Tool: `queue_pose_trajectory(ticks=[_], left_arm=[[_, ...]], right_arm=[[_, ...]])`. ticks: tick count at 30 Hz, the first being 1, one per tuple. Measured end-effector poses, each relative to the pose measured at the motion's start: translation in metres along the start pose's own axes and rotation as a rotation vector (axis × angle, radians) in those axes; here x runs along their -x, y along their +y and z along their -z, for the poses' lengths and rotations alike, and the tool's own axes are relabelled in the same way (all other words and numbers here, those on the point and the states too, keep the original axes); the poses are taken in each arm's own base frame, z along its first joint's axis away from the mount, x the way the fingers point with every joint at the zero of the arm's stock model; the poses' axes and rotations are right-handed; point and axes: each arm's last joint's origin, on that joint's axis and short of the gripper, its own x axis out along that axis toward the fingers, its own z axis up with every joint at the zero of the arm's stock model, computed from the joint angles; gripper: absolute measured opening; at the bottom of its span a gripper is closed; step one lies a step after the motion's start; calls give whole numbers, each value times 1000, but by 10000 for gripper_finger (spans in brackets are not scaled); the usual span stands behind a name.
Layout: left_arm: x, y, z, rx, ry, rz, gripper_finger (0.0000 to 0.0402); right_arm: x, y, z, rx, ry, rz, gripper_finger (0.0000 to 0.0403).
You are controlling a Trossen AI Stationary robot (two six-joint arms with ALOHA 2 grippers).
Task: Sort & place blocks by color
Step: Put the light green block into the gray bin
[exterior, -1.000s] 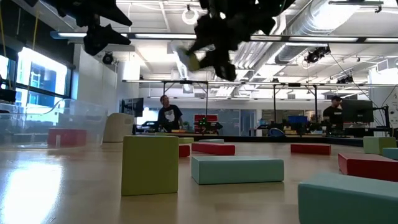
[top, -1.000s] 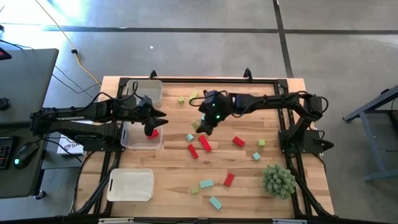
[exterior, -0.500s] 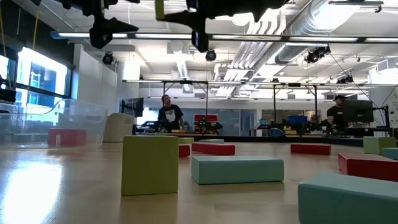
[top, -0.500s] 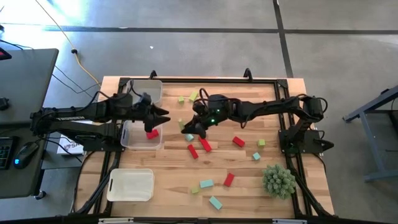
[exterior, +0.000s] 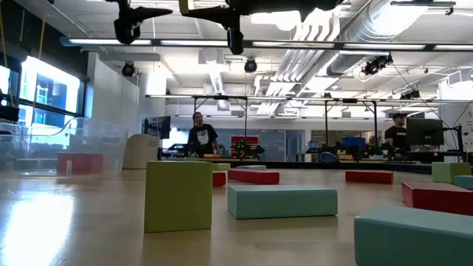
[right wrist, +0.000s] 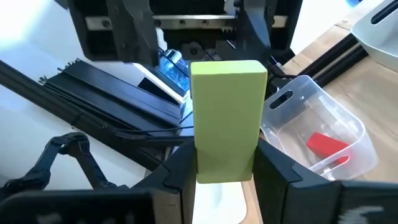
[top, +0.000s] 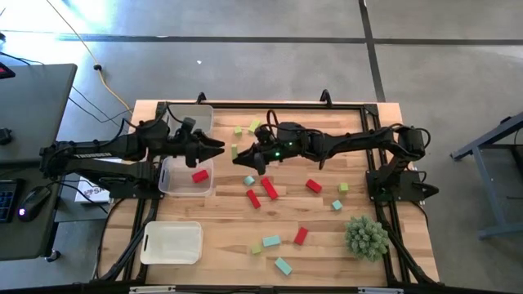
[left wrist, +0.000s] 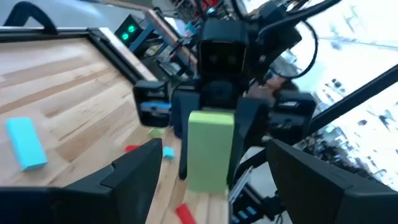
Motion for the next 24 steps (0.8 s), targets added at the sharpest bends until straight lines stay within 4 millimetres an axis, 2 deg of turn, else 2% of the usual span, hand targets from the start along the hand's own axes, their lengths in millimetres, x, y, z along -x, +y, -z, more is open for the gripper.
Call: queue_pose_trajectory(ticks=[6,19,24], left_arm=[[-9,3,2,2,13,-13,280],[-43,11,8,-4,57,23,280],[-47,13,9,-18,55,16,277]], right_arm=[[0,0,0,1,0,0,97],[0,0,0,3,-13,16,97],[0,1,1,3,-7,15,97]])
